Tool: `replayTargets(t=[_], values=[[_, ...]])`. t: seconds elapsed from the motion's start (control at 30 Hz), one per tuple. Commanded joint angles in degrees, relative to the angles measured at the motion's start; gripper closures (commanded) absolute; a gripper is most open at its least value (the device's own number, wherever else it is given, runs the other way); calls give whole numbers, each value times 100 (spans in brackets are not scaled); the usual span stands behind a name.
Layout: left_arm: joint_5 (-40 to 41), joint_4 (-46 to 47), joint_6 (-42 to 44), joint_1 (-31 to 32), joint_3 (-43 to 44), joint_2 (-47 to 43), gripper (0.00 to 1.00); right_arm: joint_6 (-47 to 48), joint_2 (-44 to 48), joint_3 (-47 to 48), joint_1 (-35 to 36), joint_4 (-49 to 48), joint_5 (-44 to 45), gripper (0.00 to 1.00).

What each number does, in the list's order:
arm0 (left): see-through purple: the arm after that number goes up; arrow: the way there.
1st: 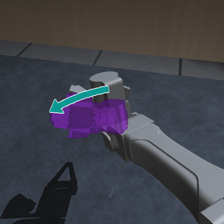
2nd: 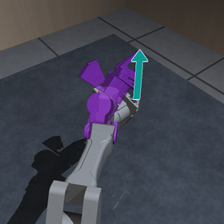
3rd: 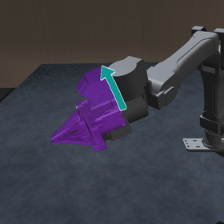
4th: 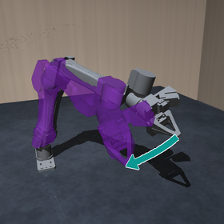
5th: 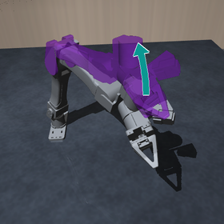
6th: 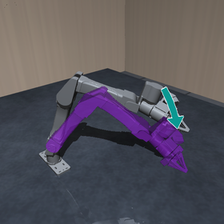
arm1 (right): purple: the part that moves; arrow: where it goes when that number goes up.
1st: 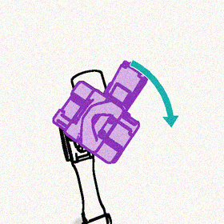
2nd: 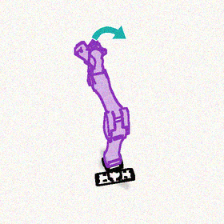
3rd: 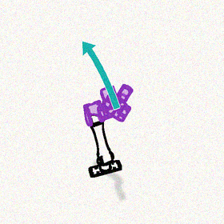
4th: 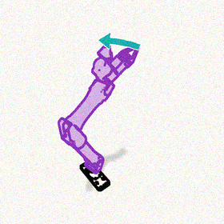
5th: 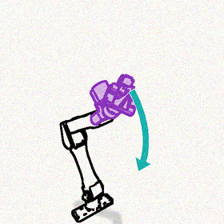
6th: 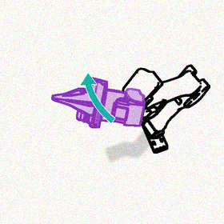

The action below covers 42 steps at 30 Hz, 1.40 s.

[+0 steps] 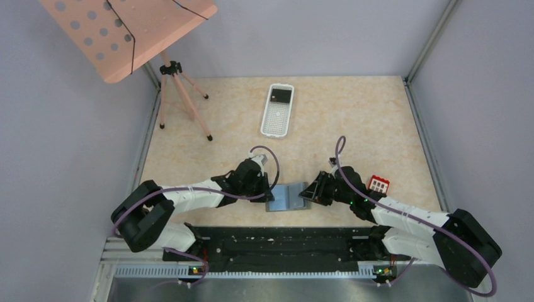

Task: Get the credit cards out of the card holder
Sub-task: Remove the credit card from the card holder.

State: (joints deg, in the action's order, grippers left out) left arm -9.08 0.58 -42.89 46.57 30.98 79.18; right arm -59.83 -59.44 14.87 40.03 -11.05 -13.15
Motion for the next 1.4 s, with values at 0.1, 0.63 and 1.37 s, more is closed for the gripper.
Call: replayTargets(t=[0.1,0.63,1.37], values=[[-339,660,-19,-24,-276,170,83,299,-259,338,340,-46,331,68],[-657,1010,-61,-18,-433,256,84,414,-936,1165,1034,152,749,67],[179,-249,-80,-141,-117,-809,84,220,-1043,1265,1127,-228,468,67]])
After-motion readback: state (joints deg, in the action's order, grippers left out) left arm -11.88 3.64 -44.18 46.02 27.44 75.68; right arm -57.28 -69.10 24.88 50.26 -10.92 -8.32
